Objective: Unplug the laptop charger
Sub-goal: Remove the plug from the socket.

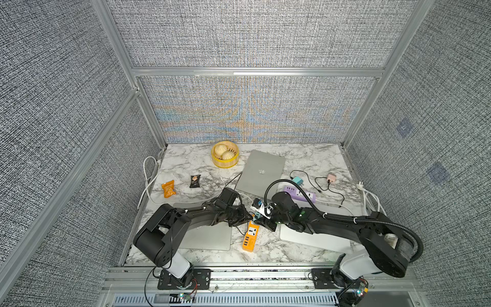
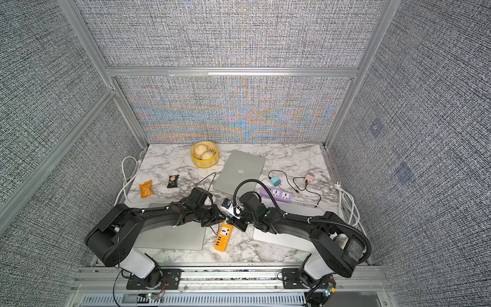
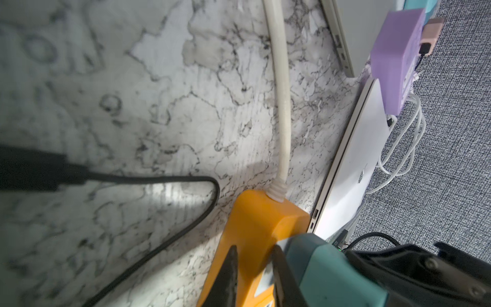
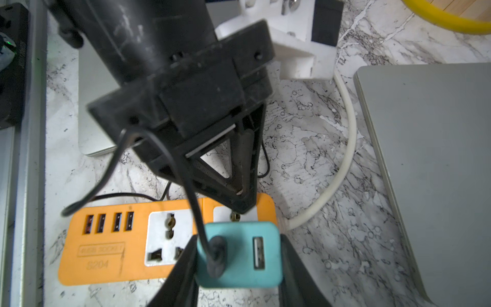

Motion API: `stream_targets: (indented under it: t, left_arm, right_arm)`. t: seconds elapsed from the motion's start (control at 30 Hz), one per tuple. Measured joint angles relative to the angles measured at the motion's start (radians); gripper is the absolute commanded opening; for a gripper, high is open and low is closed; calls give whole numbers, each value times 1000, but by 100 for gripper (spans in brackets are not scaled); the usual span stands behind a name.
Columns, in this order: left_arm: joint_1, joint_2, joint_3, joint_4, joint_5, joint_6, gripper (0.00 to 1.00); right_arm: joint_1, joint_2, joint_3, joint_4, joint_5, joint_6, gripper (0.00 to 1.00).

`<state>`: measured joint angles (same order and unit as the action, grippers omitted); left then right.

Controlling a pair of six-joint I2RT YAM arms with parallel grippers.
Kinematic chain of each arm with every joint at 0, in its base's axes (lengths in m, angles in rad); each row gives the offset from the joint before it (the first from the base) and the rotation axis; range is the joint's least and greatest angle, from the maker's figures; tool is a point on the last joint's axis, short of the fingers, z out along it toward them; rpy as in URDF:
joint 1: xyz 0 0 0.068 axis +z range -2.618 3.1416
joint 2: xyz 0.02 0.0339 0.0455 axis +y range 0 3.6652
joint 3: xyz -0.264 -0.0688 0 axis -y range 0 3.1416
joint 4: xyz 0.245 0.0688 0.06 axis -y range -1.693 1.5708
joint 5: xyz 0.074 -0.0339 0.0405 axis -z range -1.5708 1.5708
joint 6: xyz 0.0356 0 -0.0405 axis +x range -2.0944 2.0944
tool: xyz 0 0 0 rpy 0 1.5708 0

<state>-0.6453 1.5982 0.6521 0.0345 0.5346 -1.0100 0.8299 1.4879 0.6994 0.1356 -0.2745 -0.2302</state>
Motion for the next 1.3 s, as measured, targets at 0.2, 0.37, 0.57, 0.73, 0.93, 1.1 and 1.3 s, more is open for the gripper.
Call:
stream_targets:
  t: [0.2,0.37,0.57,0.73,0.93,1.1,1.3]
  left_arm:
    - [0,-1,-1,3,0,0,22]
    - [0,2,-1,3,0,0,22]
    - [0,2,5,0,2,0,22]
    - [-5,9,50,-63,-8,8,22]
    - [-5,-11,118,-203,-66,37,22]
    - [-5,-42,145,-277,-91,60,22]
    - [8,-76,191,-325,-108,75,22]
  right_arm:
    - [-12,4,7,-2,-23,33,0]
    - [-19,4,7,1,-31,52,0]
    - [-18,-8,8,-8,-28,47,0]
    - [-18,-48,11,14,-24,33,0]
    - [-18,-60,29,2,-13,25,0]
    - [-19,-85,52,-53,33,11,0]
    - [-19,-93,106,-172,103,-9,0]
